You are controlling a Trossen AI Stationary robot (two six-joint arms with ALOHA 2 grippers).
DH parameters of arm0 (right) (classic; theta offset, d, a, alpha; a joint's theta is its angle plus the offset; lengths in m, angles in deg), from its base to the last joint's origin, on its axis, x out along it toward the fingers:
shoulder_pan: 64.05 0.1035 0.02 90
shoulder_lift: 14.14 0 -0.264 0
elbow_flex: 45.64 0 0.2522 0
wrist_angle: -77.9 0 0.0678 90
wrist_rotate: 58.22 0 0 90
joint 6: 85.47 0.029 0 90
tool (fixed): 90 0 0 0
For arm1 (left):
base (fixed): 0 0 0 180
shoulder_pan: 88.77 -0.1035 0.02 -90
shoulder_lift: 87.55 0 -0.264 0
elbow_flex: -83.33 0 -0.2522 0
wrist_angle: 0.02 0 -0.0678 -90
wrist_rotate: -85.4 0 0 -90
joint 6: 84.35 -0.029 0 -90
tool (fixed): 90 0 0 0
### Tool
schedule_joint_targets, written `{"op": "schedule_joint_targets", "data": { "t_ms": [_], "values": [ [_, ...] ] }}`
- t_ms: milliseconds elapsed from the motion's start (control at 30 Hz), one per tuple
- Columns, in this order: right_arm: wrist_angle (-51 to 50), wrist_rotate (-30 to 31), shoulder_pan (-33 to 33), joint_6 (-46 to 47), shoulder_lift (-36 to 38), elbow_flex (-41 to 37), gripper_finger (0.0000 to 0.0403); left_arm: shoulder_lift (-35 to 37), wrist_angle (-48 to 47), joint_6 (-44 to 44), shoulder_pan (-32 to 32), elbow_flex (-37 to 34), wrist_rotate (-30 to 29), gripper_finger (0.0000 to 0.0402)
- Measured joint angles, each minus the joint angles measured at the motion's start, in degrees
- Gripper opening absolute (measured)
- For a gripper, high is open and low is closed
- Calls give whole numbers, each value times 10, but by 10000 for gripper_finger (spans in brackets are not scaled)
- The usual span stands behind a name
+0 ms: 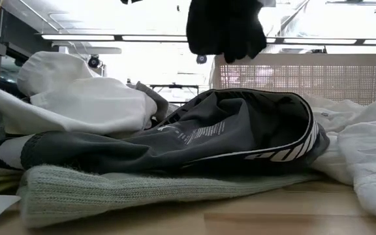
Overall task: Pick & Place Cloths
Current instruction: Put the black underwear into the wire basket
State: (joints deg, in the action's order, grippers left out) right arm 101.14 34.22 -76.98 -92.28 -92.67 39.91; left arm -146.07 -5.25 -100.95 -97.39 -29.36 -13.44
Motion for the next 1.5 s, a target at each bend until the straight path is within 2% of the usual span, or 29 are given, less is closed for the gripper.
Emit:
{"op": "schedule_joint_targets", "data": {
  "t_ms": [200, 300, 467, 633, 767, 933, 1033, 1133, 1233, 1367, 1400, 1500],
  "values": [
    [110, -32, -44, 65, -71, 0, 4, -38, 47, -3, 0, 17, -46, 321],
    [131, -47, -56, 98, -99, 13, 4, -53, 71, -2, 0, 18, -53, 321],
    [117, -94, -56, 118, -147, 80, 4, -77, 104, -1, 0, 17, -55, 321],
    [18, -134, -38, 102, -174, 154, 4, -98, 127, 4, 0, 17, -95, 321],
    [-4, -133, -25, 81, -175, 165, 4, -100, 130, 19, 0, 17, -142, 321],
    [-5, -143, -23, 86, -171, 165, 4, -100, 129, 43, 0, 17, -160, 312],
    [-5, -145, -24, 87, -171, 165, 4, -100, 129, 60, 0, 17, -169, 278],
    [-7, -145, -24, 87, -171, 165, 4, -100, 127, 66, 0, 17, -173, 222],
    [-11, -146, -24, 87, -171, 165, 4, -100, 120, 69, 0, 17, -174, 149],
    [-15, -146, -24, 87, -170, 165, 4, -98, 109, 55, 0, 17, -177, 32],
    [-25, -146, -24, 87, -168, 165, 4, -96, 104, 49, 0, 17, -178, 19],
    [-56, -146, -23, 82, -164, 165, 4, -89, 100, 28, 0, 17, -189, 17]
  ]
}}
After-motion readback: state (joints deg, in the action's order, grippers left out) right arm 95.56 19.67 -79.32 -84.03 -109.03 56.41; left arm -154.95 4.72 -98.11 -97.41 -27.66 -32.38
